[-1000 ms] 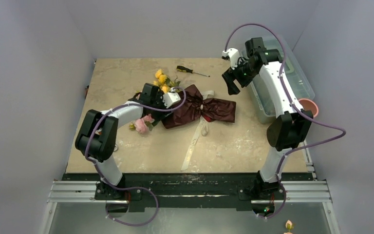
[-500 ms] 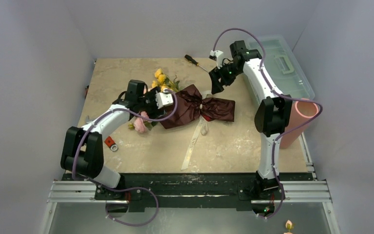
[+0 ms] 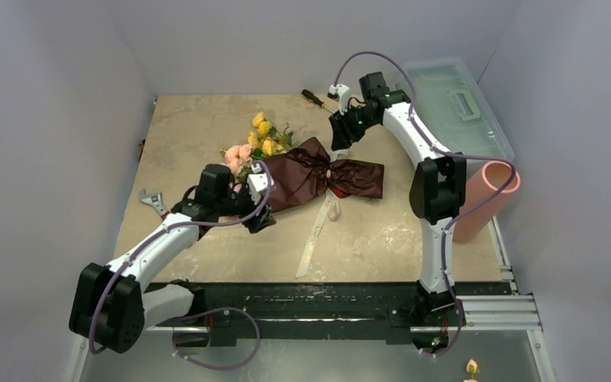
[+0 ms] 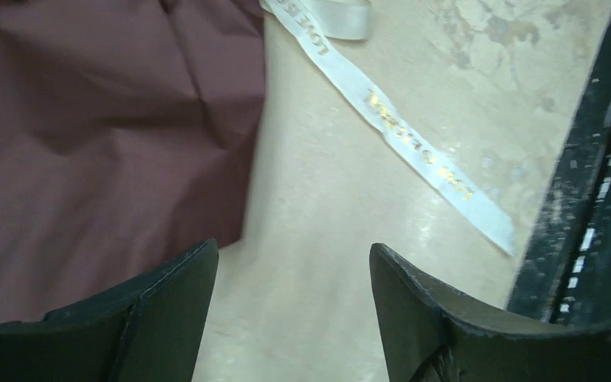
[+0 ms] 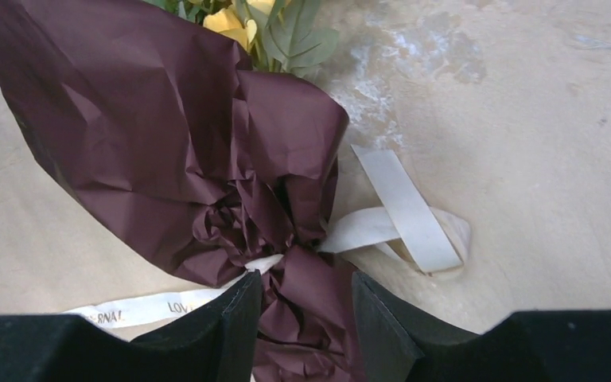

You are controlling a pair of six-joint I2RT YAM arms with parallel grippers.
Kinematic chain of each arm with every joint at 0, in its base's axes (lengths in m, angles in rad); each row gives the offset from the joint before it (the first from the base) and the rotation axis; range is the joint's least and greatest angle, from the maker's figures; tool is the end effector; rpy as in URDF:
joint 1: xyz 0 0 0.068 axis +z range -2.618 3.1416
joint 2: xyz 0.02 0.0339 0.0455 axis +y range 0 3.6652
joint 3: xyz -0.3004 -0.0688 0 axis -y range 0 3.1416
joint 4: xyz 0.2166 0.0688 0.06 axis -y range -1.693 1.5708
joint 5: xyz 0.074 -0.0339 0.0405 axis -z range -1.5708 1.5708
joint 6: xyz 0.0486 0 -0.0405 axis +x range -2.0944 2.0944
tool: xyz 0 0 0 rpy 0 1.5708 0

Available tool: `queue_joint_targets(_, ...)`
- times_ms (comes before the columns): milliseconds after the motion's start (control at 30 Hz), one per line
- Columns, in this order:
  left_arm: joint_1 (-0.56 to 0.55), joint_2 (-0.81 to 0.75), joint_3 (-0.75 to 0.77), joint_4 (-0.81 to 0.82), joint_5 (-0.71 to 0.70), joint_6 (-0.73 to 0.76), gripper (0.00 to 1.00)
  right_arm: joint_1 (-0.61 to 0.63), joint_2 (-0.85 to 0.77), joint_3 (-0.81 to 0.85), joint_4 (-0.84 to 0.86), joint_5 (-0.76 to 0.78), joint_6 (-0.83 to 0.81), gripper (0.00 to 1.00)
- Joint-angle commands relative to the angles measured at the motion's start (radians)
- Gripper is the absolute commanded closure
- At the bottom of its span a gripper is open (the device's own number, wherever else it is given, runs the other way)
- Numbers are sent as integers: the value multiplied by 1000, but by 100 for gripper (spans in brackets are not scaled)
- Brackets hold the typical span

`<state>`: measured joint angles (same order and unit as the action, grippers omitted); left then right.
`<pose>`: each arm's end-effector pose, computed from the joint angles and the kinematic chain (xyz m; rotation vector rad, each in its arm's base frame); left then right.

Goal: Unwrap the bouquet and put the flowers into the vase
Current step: Move the fake flower to the center of the board, then adjust the fake flower at the center of the board.

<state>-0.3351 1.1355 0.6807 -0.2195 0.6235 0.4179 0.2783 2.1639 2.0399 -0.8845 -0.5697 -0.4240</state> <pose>0.1823 -0.0935 0.2738 1.0985 1.8738 -0.6484 0.4462 0.1547 0.2981 -1.0439 2.2435 0.6682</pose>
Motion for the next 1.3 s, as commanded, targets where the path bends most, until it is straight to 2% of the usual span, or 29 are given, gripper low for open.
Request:
queue_joint_targets(0,-36,55,-60,162,13,-331,29,38,52,9,42,-43,13,50)
queue_joint_targets(133,-60,118,-129,365,25,-608,21,45,83,-9,51,-29,6,55)
queue_joint_targets(267,-114,192,-185,572,12,-852,15,45,106,-40,58,-7,-9,68)
queue_joint_targets(400,-140,271,-260,774,-74,-1038,9,49,123,-69,37,-5,-27,78)
queue_joint_targets(467,-142,278,-287,835,-149,-1074,3,55,117,-111,31,-15,-26,81)
queue_joint_targets(667,-142,374,-234,898,-209,-1112,1,79,46,-291,88,-98,31,83)
queue_joint_targets(800,-139,435,-198,948,-224,-1134,1,100,-2,-376,123,-195,109,80)
queue_joint_targets(933,-114,473,-170,968,-220,-1166,6,116,-42,-407,136,-271,169,74)
queue_joint_targets(1033,-66,483,-161,972,-203,-1198,17,117,-80,-411,134,-279,195,70)
queue_joint_targets(1167,-15,479,-157,960,-170,-1218,34,113,-152,-424,168,-187,223,71)
queue_joint_targets(1267,-13,466,-164,968,-163,-1225,43,116,-199,-456,217,-86,250,71)
